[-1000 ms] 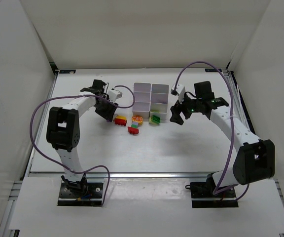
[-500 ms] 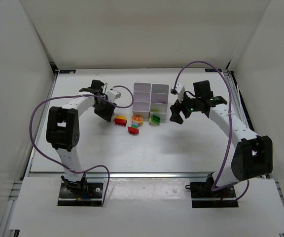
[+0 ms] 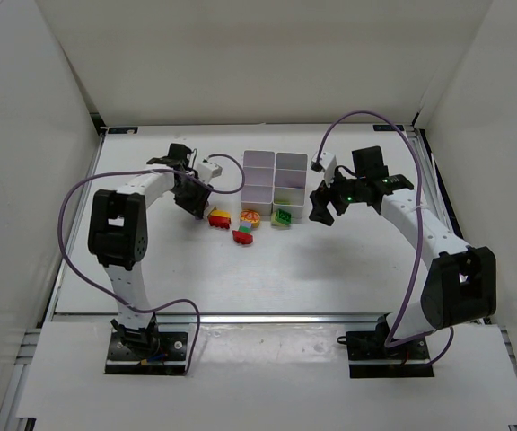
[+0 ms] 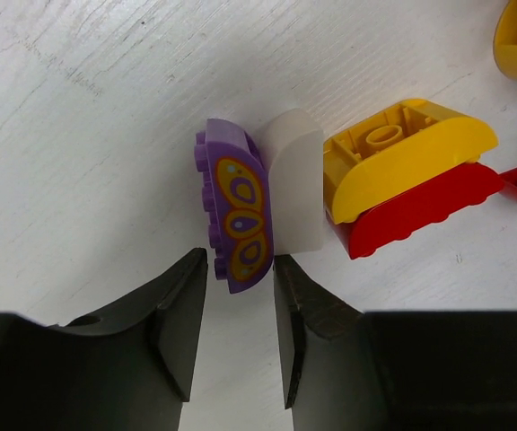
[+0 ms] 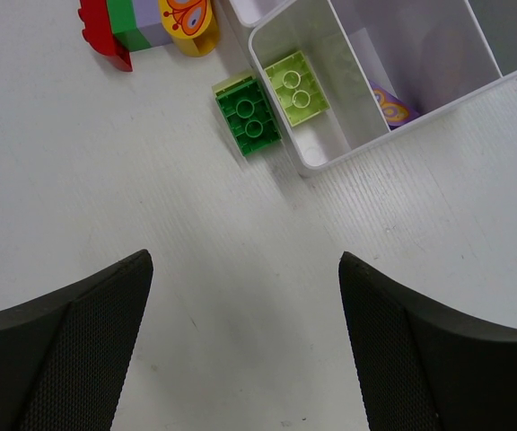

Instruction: Sort the legos into containers by color

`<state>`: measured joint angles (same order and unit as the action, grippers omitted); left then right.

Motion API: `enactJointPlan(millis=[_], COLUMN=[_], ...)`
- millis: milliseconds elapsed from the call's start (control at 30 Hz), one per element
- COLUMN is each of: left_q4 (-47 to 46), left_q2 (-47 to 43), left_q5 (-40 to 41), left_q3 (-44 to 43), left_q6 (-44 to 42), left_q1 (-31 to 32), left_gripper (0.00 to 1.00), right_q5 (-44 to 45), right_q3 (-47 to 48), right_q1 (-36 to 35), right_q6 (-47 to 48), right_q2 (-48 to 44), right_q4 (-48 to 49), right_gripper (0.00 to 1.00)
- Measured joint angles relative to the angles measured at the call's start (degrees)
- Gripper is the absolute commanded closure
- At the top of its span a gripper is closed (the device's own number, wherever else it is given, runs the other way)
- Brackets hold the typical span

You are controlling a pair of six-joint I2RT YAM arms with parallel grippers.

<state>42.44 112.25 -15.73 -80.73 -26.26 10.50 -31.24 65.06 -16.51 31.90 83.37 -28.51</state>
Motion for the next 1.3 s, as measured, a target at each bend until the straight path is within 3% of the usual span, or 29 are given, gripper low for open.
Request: enactJointPlan(millis=[100,333,633,967,1100,1300], left_q4=[-0.02,-0.42,-2.89,-4.66,-4.70,-4.70], left_q2=[0.00,-0.07,-11.87,-30.86,-32.54,-32.59], left_q5=[-0.11,-0.61,0.39,3.43,4.28,4.37], left_q3=[0.00,0.07,9.97,12.24,12.24,12.22], left_q6=[0.13,1.44,7.23,11.82,11.87,12.50], left_q1=[0.17,0.26,0.28,1.36,1.97,2.38], left_gripper=[0.58,0.90,0.90,0.90,0.90,0.90], right_q5=[-0.02,-0.20,-3.19,-6.40,-6.19,-6.84], right_q3=[0.00,0.00,0.20,7.65,12.76,18.99], right_q1=[0.00,0.00,0.00,-2.10,-6.58,-10.12], right_q6=[0.00,-1.07,-12.96,-45.46,-55.52,-63.23], right_q2=[0.00,0.00,0.00,6.27,11.69,19.32], right_q4=[0.00,0.13,4.63,15.91,19.02,22.34], right_gripper=[0.13,0.15,0.12,0.15,0.14,0.13])
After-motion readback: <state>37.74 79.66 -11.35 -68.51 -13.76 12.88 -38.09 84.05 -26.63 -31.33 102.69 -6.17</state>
